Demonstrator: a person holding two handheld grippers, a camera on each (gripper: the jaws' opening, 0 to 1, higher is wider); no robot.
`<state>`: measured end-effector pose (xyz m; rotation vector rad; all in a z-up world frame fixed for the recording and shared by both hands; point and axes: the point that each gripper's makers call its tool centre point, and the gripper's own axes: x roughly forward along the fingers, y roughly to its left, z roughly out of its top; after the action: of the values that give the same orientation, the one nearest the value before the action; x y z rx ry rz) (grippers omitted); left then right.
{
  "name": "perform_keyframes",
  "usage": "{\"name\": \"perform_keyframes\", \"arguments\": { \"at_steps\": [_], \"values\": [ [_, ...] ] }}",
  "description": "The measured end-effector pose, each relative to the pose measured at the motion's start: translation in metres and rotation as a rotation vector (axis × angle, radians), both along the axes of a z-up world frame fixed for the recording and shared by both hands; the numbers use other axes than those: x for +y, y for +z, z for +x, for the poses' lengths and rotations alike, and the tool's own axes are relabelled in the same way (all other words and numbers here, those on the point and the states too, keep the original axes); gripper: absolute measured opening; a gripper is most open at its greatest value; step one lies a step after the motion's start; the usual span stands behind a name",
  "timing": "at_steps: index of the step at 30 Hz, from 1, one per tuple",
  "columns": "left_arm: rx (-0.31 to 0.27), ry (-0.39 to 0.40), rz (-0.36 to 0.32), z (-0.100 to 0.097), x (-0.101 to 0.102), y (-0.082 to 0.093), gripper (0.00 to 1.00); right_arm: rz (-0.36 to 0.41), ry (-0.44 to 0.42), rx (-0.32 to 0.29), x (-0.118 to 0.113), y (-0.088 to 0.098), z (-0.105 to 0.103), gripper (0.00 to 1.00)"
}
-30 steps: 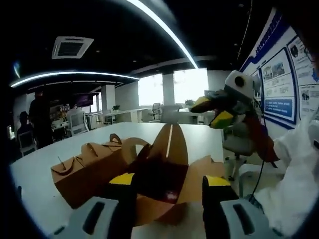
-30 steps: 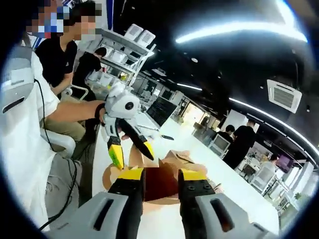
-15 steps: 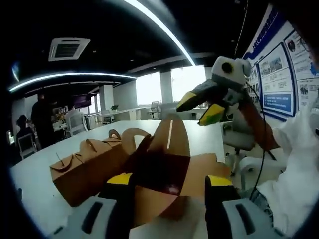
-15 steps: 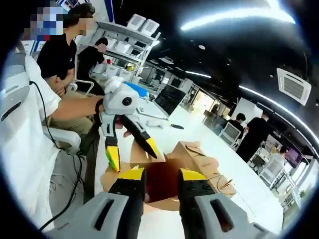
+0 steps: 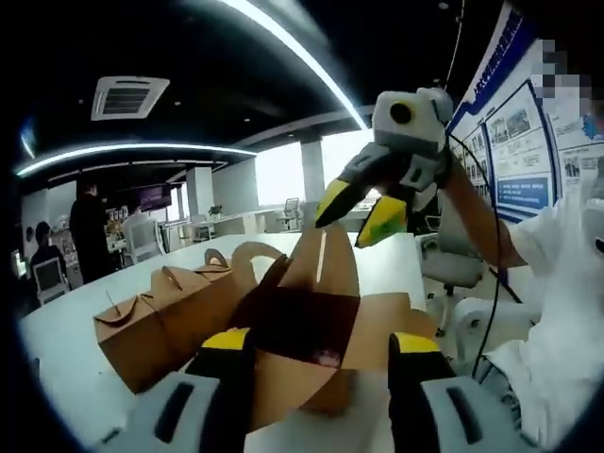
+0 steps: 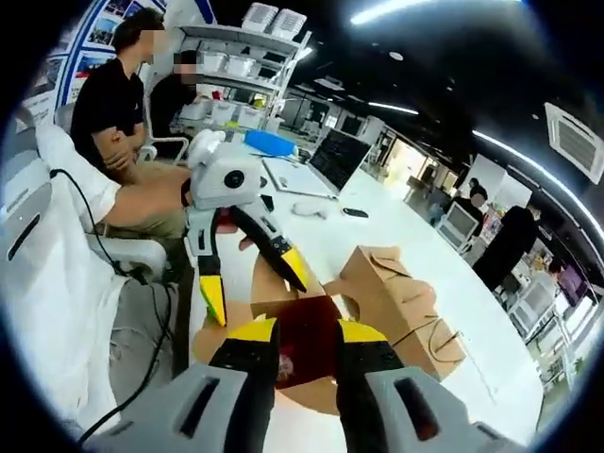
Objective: Pick up one paper box from the group, open the paper box, and remove the item inside
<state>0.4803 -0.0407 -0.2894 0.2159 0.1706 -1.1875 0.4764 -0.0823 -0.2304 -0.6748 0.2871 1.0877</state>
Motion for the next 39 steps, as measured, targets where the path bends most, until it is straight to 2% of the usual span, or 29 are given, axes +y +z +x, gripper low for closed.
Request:
{"name": "perform_keyframes", "arguments": {
  "at_steps": [7, 10, 20, 23, 25, 28, 39],
  "values": [
    [-0.002, 0.001, -0.017, 0.0, 0.0, 0.002, 0.58, -0.083, 0.009, 0.074, 0.004, -0.013, 0.006, 0.23],
    [-0.003, 0.0, -0.017, 0.0, -0.001, 0.003, 0.58, -0.099, -0.004, 0.081, 0.006, -0.014, 0.013, 0.21],
    [0.004, -0.005, -0.001, -0.002, -0.002, -0.001, 0.57, -0.189, 0.005, 0.227, 0.018, -0.033, 0.017, 0.21],
    [0.007, -0.002, -0.003, -0.001, -0.001, -0.003, 0.57, -0.223, 0.011, 0.26, 0.016, -0.04, 0.016, 0.25],
    [0.006, 0.0, -0.002, 0.0, -0.001, -0.005, 0.57, -0.272, -0.001, 0.308, 0.011, -0.05, 0.014, 0.28],
    [0.005, -0.005, -0.004, 0.0, -0.001, -0.005, 0.57, -0.282, -0.017, 0.311, 0.012, -0.056, 0.019, 0.29],
    [0.001, -0.01, -0.007, 0.0, 0.0, -0.006, 0.58, -0.317, -0.039, 0.384, 0.013, -0.076, 0.024, 0.29]
  ]
}}
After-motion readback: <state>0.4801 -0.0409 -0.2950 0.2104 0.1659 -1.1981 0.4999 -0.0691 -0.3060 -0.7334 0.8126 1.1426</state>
